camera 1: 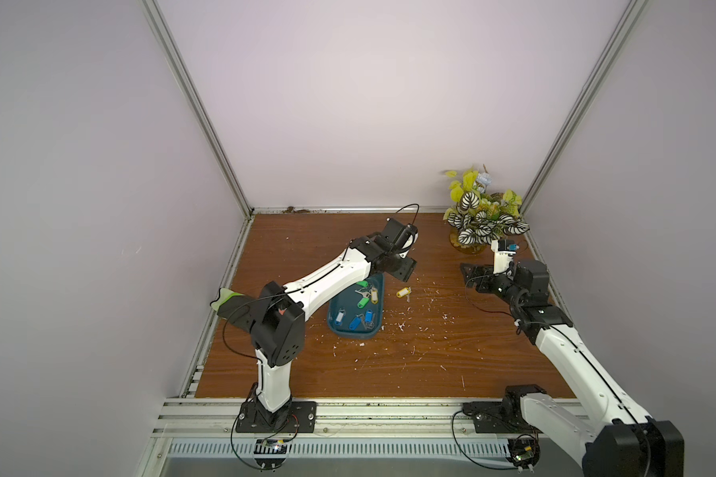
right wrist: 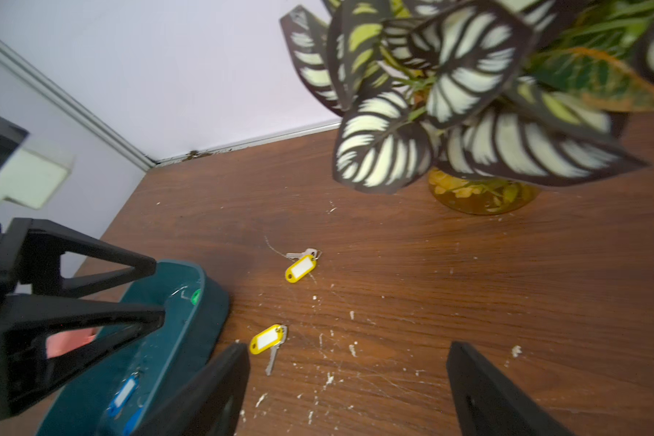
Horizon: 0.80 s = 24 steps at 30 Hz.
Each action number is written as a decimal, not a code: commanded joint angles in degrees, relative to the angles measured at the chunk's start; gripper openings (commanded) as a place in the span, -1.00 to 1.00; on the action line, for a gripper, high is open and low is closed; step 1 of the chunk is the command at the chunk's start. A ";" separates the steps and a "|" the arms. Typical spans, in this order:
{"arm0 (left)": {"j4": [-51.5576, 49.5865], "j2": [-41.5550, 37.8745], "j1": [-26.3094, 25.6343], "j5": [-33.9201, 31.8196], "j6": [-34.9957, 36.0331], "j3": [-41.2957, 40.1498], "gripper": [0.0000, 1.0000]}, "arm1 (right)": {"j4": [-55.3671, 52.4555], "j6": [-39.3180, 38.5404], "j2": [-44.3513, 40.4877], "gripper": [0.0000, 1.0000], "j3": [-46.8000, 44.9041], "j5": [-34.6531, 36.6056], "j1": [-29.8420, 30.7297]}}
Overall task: Take the keys out of the storage box
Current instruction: Pick up the key from the storage box.
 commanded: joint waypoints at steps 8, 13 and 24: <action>8.60 -22.32 8.74 -5.71 -9.78 -24.87 0.84 | -14.88 -3.27 15.84 0.54 19.21 3.24 16.45; 13.97 -34.87 15.75 -2.52 -17.02 -38.38 0.98 | -20.07 -5.12 26.86 0.39 29.58 6.16 23.19; 19.08 -43.37 23.37 10.81 -24.15 -56.37 0.95 | -33.47 -9.34 48.96 0.22 55.16 13.13 33.18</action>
